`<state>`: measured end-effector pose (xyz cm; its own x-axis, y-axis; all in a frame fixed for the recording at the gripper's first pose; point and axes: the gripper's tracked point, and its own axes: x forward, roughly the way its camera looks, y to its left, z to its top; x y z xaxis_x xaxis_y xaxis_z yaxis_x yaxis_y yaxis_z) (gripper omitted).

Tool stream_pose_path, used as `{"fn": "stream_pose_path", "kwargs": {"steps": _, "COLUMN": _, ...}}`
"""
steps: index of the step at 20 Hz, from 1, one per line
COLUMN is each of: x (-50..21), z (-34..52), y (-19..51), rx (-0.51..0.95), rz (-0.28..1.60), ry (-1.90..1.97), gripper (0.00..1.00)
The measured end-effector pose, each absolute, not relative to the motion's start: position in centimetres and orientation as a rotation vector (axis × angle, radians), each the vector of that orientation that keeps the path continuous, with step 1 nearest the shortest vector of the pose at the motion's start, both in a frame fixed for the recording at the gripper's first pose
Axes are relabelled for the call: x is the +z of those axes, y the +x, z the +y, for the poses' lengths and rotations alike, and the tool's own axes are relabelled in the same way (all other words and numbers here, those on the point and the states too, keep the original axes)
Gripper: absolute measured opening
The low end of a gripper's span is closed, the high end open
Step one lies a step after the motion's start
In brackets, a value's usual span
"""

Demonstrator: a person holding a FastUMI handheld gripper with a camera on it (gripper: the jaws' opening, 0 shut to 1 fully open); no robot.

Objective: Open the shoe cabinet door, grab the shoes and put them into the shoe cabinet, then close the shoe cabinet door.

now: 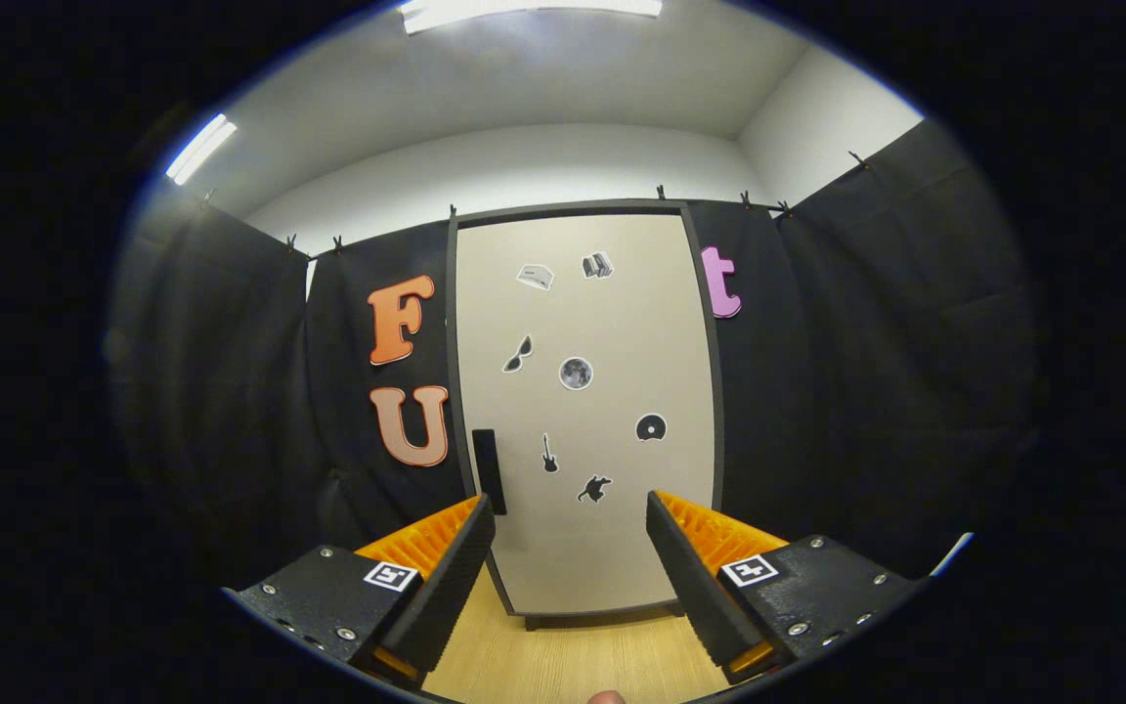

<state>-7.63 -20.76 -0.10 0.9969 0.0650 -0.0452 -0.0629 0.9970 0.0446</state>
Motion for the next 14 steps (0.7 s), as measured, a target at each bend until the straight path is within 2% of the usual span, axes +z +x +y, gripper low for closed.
{"fn": "stream_pose_path", "kwargs": {"steps": 14, "x": 0.4, "z": -21.6, "y": -10.1, "rx": 0.074, "rz": 0.035, "ry": 0.022, "gripper": 0.97}}
